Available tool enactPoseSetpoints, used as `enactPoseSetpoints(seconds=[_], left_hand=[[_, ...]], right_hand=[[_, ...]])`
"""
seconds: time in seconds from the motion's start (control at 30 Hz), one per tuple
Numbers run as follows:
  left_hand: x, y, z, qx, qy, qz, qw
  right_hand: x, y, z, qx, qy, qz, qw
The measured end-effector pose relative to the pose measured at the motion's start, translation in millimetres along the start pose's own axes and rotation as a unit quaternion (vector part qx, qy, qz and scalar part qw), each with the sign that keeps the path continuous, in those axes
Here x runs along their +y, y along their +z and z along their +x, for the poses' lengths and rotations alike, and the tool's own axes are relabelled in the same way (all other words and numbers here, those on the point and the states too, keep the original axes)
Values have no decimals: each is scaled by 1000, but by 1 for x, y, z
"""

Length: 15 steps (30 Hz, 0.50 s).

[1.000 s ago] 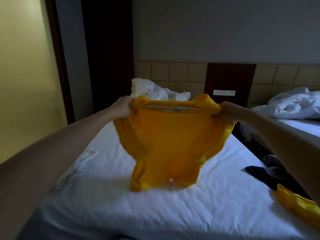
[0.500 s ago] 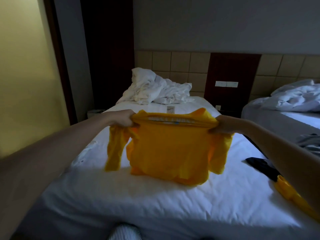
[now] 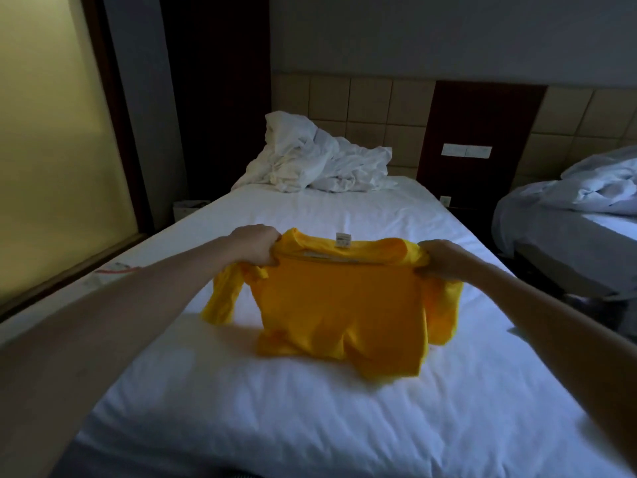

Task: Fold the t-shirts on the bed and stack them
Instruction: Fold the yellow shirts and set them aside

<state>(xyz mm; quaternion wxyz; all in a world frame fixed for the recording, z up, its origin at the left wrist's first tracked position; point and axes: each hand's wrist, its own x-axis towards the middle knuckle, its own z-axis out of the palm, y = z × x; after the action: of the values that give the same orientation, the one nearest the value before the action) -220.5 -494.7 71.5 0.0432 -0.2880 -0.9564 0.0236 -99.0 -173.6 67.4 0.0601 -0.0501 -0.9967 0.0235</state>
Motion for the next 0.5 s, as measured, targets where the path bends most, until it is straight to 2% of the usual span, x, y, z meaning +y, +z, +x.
enactPoseSetpoints(seconds=[0.07,0.13,0.23,0.33,0.37,0.43,0.5], left_hand=[[-7,-10,22,66,-19,3,998],[-13,-30,46,164,-38,17,986],[-19,-69,77,327,-52,32,943],[-27,-86,101,423,-33,41,905],[-29,-82,107,421,-35,41,906],[-30,-56,117,338,-58,41,938],[-34,-8,118,193,-66,-4,979]], right_hand=[[2,-4,25,82,20,14,996],[0,-16,52,176,36,32,983],[-1,-42,87,303,34,46,951],[3,-59,114,382,24,43,923],[6,-58,121,383,22,37,923],[10,-43,129,327,15,-5,945],[15,-8,131,186,11,-59,981]])
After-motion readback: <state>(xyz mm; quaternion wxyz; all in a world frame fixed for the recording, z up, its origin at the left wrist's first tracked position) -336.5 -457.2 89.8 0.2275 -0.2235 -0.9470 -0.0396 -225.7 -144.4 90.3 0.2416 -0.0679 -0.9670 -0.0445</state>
